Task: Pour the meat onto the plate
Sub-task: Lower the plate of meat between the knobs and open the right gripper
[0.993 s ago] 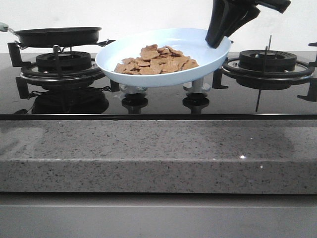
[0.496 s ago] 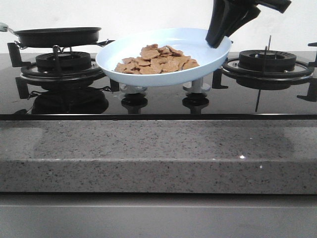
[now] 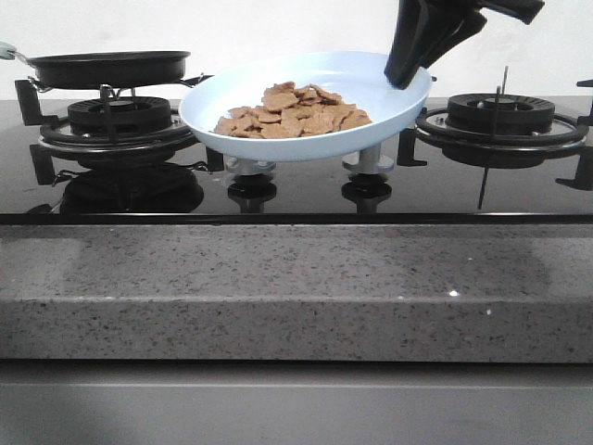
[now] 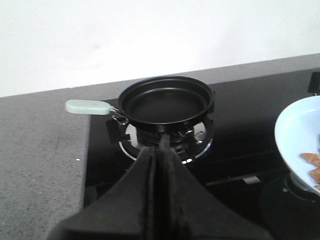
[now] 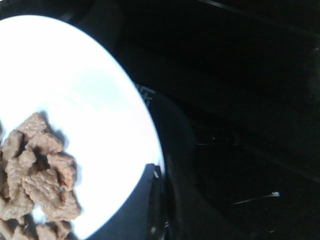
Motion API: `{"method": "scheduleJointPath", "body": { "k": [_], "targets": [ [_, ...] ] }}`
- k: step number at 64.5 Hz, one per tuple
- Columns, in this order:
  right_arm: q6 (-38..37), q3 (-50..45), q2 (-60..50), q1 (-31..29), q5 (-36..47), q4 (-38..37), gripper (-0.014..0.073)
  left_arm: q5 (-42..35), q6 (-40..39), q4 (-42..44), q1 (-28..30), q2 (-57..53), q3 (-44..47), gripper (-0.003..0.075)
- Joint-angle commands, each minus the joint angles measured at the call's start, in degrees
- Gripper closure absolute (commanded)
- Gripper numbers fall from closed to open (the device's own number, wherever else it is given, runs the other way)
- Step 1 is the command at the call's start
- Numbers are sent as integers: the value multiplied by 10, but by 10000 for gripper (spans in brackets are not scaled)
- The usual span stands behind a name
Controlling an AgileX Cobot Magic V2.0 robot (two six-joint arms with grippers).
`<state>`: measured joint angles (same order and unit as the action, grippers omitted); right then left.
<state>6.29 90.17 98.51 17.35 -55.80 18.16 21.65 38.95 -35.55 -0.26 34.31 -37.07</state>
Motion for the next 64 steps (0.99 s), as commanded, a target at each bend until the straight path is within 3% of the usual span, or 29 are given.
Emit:
{"method": "scheduleJointPath", "body": {
  "k": [1, 19, 45, 64],
  "targets": [
    [2, 15, -33, -1, 28, 14, 653, -55, -4, -6, -5, -15, 2, 741],
    [-10, 30, -20, -14, 47, 24, 653, -51, -4, -10, -5, -17, 4, 741],
    [-12, 181, 120, -77, 43, 83, 653, -51, -4, -12, -5, -17, 4, 741],
    [-12, 202, 158, -78, 26, 81, 631, -51, -4, -12, -5, -14, 4, 741]
  ]
}}
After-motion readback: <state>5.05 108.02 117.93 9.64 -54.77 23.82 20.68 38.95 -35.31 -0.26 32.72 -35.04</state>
